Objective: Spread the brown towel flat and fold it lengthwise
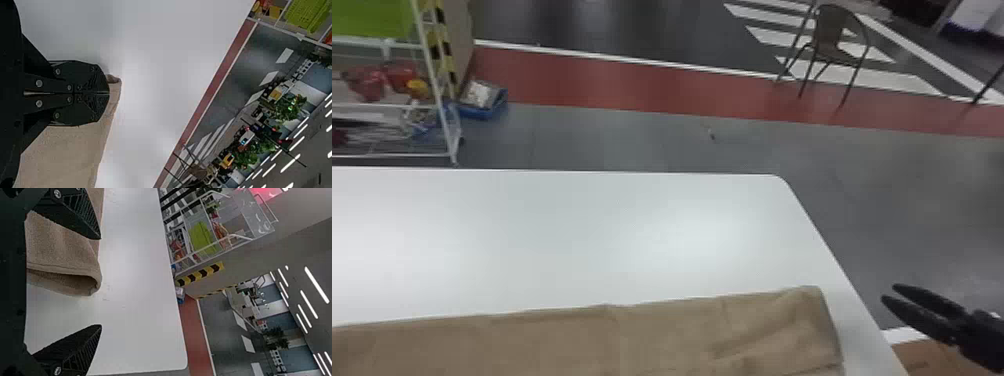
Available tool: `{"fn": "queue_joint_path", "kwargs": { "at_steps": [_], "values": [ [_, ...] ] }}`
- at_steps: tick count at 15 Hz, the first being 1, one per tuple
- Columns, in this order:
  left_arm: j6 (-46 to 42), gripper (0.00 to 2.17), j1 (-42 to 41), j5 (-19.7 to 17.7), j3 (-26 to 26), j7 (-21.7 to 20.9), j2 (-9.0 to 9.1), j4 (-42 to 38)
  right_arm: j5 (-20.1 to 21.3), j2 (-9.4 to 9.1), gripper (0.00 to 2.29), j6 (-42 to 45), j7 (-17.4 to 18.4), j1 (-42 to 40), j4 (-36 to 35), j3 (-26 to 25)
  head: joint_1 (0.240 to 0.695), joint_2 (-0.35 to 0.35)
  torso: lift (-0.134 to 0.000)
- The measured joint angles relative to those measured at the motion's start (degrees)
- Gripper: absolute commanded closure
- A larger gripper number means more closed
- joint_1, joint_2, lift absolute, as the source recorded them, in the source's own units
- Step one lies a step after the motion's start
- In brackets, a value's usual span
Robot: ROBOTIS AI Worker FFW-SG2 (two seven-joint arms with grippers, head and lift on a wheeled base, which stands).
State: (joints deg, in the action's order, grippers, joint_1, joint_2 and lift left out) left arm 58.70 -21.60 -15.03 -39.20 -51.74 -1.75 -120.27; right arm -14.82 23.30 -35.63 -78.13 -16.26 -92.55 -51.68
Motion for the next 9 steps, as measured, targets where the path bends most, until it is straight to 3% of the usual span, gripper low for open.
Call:
{"fn": "queue_joint_path", "kwargs": {
  "at_steps": [5, 7, 9],
  "values": [
    [-1.4, 1.17, -0.8, -2.9, 0.1, -1.1, 0.15, 0.7, -3.0, -1.93, 0.2, 0.8, 0.0, -1.0, -0.1, -1.8, 0.695, -0.304, -0.123],
    [-1.7, 1.17, -1.1, -3.5, 0.9, -1.4, 0.27, 0.8, -3.9, -3.76, 0.2, 1.1, 0.0, -1.1, -0.8, -1.7, 0.695, -0.307, -0.123],
    [-1.7, 1.17, -1.2, -3.6, 2.0, -1.7, 0.3, 0.8, -2.0, -6.36, 0.22, 0.8, 0.0, -1.3, -3.5, -0.2, 0.695, -0.285, -0.123]
  ]
}}
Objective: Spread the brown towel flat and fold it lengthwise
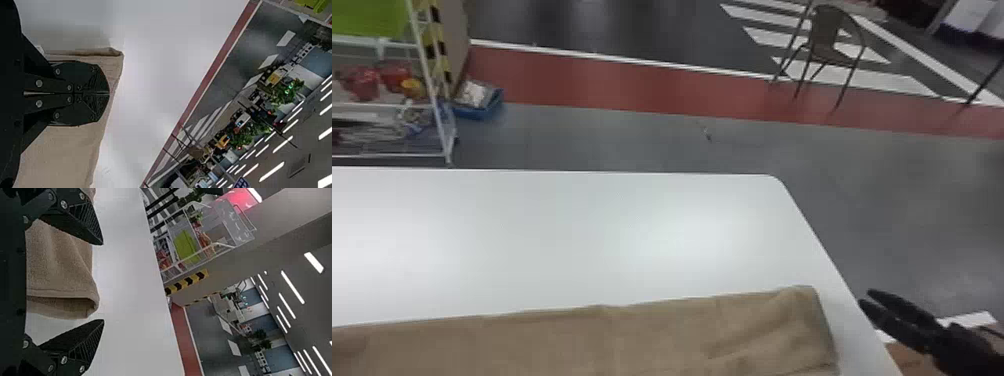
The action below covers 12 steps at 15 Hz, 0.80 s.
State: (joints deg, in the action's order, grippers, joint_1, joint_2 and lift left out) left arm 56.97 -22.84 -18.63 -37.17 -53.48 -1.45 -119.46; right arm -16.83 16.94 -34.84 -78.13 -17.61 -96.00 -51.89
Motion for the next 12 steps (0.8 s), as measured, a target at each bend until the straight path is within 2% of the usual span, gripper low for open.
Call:
{"fn": "queue_joint_path", "kwargs": {
  "at_steps": [1, 3, 8, 11, 12],
  "values": [
    [0.1, 1.17, -0.2, 0.0, 0.5, -1.0, -0.05, -0.1, 1.6, -0.87, 0.29, 0.1, 0.0, -0.5, -1.3, 0.8, 0.695, -0.28, -0.123],
    [0.1, 1.17, -0.9, 0.0, 1.3, -2.6, -0.17, -0.3, 3.7, -1.38, 0.29, 1.5, 0.0, -1.5, -2.0, 2.0, 0.695, -0.288, -0.123],
    [0.1, 1.17, -1.9, -1.0, 2.2, -3.9, -0.17, -0.9, 9.6, -1.46, 0.34, 7.9, 0.0, -3.7, -2.1, 5.6, 0.695, -0.296, -0.123],
    [0.1, 1.17, -2.3, -1.3, 2.2, -4.5, -0.15, -1.5, 12.4, -1.31, 0.35, 9.1, 0.0, -3.9, -1.5, 7.3, 0.695, -0.293, -0.123],
    [0.1, 1.17, -2.6, -1.4, 2.3, -4.6, -0.14, -1.9, 13.4, -1.25, 0.41, 9.5, 0.0, -3.9, -1.4, 8.0, 0.695, -0.291, -0.123]
  ]
}}
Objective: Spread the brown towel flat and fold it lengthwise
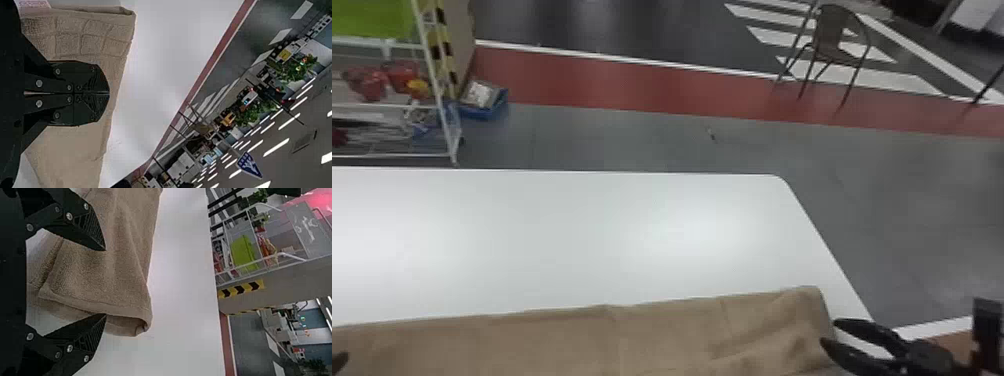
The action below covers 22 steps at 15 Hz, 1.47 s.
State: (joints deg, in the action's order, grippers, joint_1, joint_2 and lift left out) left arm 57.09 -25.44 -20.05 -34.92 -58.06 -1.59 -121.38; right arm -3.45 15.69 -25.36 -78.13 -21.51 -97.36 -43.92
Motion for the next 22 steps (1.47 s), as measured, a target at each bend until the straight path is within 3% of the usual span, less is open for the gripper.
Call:
{"fn": "queue_joint_path", "kwargs": {
  "at_steps": [4, 6, 10, 13, 14, 15, 19, 22],
  "values": [
    [-0.1, 1.17, -0.6, -0.3, 0.1, -0.7, -0.07, -0.8, 1.8, 0.51, 0.59, 0.9, 0.0, -0.2, 0.7, 1.8, 0.695, -0.288, -0.123],
    [-0.1, 1.17, -0.6, -0.3, 0.1, -0.7, -0.08, -0.9, 1.7, 0.62, 0.87, 0.7, 0.0, -0.4, 0.5, 2.1, 0.695, -0.286, -0.123],
    [0.0, 1.17, -0.6, -0.4, 0.0, -0.6, -0.11, -1.3, 0.9, 1.43, 1.1, 0.3, 0.0, -1.7, -0.5, 1.3, 0.695, -0.294, -0.123],
    [-0.1, 1.17, -0.6, -0.5, 0.1, -0.6, -0.16, -1.3, 0.5, 2.14, 1.04, 0.4, 0.0, -2.3, -0.3, 0.1, 0.695, -0.314, -0.123],
    [-0.1, 1.17, -0.6, -0.5, 0.4, -0.5, -0.14, -1.3, 0.3, 2.17, 0.58, 0.1, 0.0, -2.5, -0.3, -0.4, 0.695, -0.33, -0.123],
    [-0.1, 1.17, -0.6, -0.5, 0.6, -0.2, -0.14, -1.3, 0.2, 2.17, 0.33, 0.0, 0.0, -2.8, -0.3, -0.9, 0.695, -0.338, -0.123],
    [-0.8, 1.17, -0.2, -0.4, 0.9, 0.0, -0.49, -0.1, -0.3, 2.06, 0.32, 1.1, 0.0, -3.6, 0.1, -2.8, 0.695, -0.35, -0.123],
    [-1.2, 1.17, 0.1, -0.4, 1.1, 0.1, -0.6, 0.4, 0.1, 2.25, 0.62, 1.2, 0.0, -3.3, 0.7, -1.7, 0.695, -0.35, -0.123]
  ]
}}
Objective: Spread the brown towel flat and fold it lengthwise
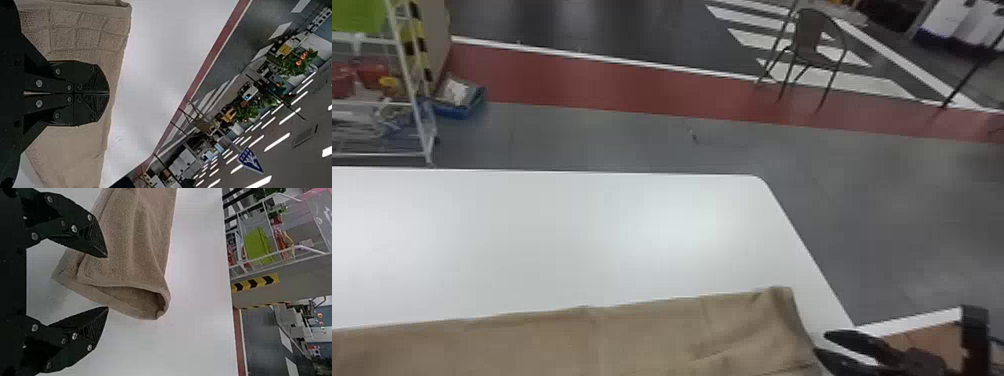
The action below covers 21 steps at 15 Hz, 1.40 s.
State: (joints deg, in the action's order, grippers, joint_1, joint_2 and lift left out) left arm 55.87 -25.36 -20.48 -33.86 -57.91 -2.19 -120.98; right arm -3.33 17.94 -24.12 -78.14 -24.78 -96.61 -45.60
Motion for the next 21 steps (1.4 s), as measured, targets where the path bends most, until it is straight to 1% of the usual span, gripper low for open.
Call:
{"fn": "queue_joint_path", "kwargs": {
  "at_steps": [1, 4, 6, 7, 12, 14, 15, 16, 17, 18, 19, 20, 21],
  "values": [
    [0.0, 1.17, 0.1, 0.0, 0.0, 0.0, -0.02, 0.0, 0.4, 0.05, 0.74, -0.1, 0.0, 0.4, 0.4, 0.7, 0.695, -0.35, -0.123],
    [0.0, 1.17, 0.3, 0.0, -0.4, 0.0, -0.2, 0.2, 1.5, 0.31, 1.2, -0.1, 0.0, 1.3, 1.0, 2.9, 0.695, -0.319, -0.123],
    [0.0, 1.17, 0.5, 0.0, -0.7, 0.0, -0.26, 0.7, 1.6, 0.55, 1.44, -0.5, 0.0, 1.6, 1.1, 3.2, 0.695, -0.307, -0.123],
    [0.0, 1.17, 0.6, 0.0, -0.8, 0.0, -0.27, 0.7, 1.3, 0.65, 1.5, -0.9, 0.0, 1.6, 1.0, 3.0, 0.695, -0.305, -0.123],
    [0.0, 1.17, 0.9, 0.0, -0.9, 0.2, -0.27, 0.8, -2.4, 0.74, 1.51, -7.0, 0.0, 0.7, -2.0, -0.7, 0.695, -0.319, -0.123],
    [0.0, 1.17, 0.9, 0.0, -1.0, 0.2, -0.27, 0.7, -3.8, 1.22, 1.51, -9.8, 0.0, 0.3, -2.7, -2.8, 0.695, -0.35, -0.123],
    [0.0, 1.17, 0.9, 0.0, -1.0, 0.2, -0.27, 0.7, -3.9, 1.51, 1.5, -10.7, 0.0, 0.1, -2.9, -3.4, 0.695, -0.35, -0.123],
    [0.0, 1.17, 0.9, 0.0, -1.0, 0.1, -0.25, 0.7, -3.6, 1.72, 1.45, -10.9, 0.0, -0.2, -2.8, -3.6, 0.695, -0.35, -0.123],
    [0.0, 1.17, 0.9, 0.0, -0.8, 0.0, -0.19, 0.7, -2.9, 1.79, 1.29, -10.7, 0.0, -0.3, -2.4, -3.4, 0.695, -0.35, -0.123],
    [0.0, 1.17, 0.9, 0.0, -0.5, -0.1, -0.1, 0.5, -2.1, 1.58, 0.87, -10.4, 0.0, -0.4, -2.2, -2.9, 0.695, -0.35, -0.123],
    [0.1, 1.17, 0.8, 0.0, -0.4, -0.1, -0.01, 0.3, -1.5, 1.16, 0.34, -9.8, 0.0, -0.4, -2.1, -2.4, 0.695, -0.35, -0.123],
    [0.2, 1.17, 0.6, -0.1, -0.4, -0.2, 0.1, -0.2, -0.7, 0.61, 0.0, -8.8, 0.0, -0.4, -2.0, -1.9, 0.695, -0.35, -0.123],
    [0.3, 1.17, 0.3, -0.1, -0.6, -0.3, 0.14, -0.7, -0.1, 0.17, 0.0, -7.6, 0.0, -0.4, -2.0, -1.8, 0.695, -0.35, -0.123]
  ]
}}
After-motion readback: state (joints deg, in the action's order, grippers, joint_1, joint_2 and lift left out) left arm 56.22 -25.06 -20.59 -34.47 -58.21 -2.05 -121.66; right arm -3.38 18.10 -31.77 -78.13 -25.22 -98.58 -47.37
